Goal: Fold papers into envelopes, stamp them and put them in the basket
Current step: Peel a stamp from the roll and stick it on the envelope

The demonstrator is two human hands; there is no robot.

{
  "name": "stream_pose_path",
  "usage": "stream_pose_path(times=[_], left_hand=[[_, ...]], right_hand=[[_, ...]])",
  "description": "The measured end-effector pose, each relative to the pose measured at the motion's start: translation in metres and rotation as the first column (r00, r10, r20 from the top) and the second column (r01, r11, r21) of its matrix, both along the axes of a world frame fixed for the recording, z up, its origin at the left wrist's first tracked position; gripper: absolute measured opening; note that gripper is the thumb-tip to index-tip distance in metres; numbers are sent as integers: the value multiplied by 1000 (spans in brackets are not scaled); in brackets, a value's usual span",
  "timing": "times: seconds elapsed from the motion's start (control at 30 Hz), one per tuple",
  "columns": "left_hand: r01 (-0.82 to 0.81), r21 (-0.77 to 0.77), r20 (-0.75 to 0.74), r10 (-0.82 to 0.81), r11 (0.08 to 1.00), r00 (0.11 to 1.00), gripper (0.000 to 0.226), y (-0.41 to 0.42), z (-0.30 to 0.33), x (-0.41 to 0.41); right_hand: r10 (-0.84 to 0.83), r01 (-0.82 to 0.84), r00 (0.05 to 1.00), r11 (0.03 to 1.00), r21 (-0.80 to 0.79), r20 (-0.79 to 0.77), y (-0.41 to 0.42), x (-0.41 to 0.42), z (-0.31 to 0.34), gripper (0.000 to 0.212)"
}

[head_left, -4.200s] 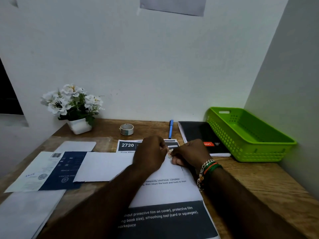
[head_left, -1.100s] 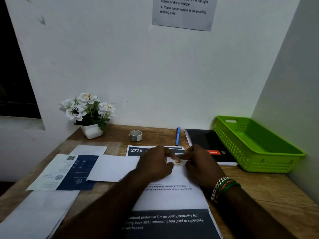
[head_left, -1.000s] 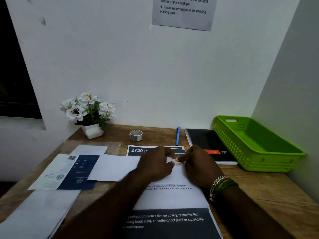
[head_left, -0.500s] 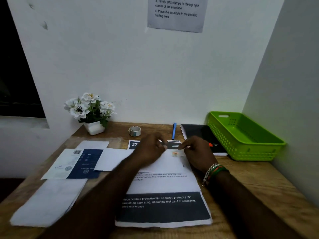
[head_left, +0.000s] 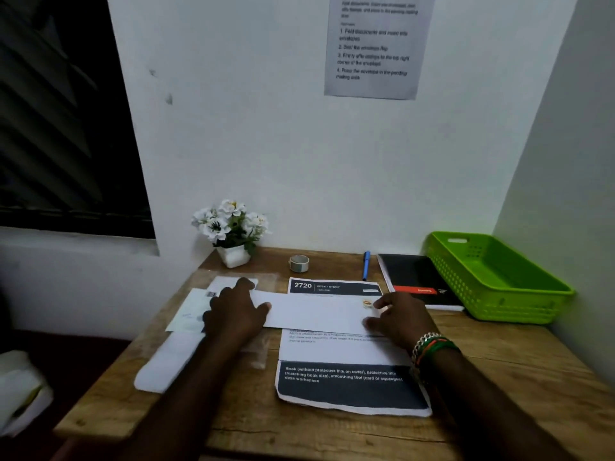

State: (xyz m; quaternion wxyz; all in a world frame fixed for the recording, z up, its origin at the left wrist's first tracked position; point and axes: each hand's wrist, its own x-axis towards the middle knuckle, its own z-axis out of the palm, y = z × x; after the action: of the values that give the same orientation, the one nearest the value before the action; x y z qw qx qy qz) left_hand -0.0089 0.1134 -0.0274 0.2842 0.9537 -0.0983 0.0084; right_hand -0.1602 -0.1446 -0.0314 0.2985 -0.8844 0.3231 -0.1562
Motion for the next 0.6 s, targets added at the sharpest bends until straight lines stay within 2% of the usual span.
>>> stream_pose_path(times=[0.07, 0.13, 0.2, 0.27, 0.37, 0.43, 0.47, 0.5, 0.57, 0.6], left_hand=[[-29, -133, -19, 27, 991, 999, 47, -1, -1, 0], [-33, -333, -13, 31, 942, 999, 41, 0, 1, -1], [-38, -561, -20, 33, 827, 999, 40, 2, 5, -4], [-66, -749, -71, 19, 659, 997, 43, 4, 11, -7], [-99, -902, -129, -43, 419, 991, 36, 2, 28, -10], [-145, -950, -180, -107, 276, 978, 30, -3, 47, -14], [-166, -962, -201, -149, 217, 968, 28, -6, 59, -19], [-177, -971, -208, -198, 163, 958, 28, -11, 72, -23], [-174, -979, -198, -275, 108, 941, 31, -23, 93, -28], [-167, -979, -196, -297, 119, 935, 32, -32, 101, -30]], right_hand=[[-12, 13, 1000, 1000, 27, -22, 1, -1, 0, 46], [-33, 34, 999, 999, 41, -29, 1, -2, 2, 53], [-57, 52, 998, 986, 159, 28, 2, -4, 9, 56], [-57, 8, 990, 934, 358, 127, 1, -7, 17, 49], [-14, -109, 982, 779, 617, 191, -1, -18, 36, 31], [-61, -130, 977, 590, 797, 205, -6, -31, 47, 25], [-92, -151, 971, 480, 864, 221, -7, -39, 52, 22], [-117, -179, 962, 410, 894, 247, -10, -48, 57, 22], [-101, -247, 947, 380, 892, 305, -15, -65, 61, 23], [-91, -274, 939, 384, 882, 331, -21, -73, 61, 21]])
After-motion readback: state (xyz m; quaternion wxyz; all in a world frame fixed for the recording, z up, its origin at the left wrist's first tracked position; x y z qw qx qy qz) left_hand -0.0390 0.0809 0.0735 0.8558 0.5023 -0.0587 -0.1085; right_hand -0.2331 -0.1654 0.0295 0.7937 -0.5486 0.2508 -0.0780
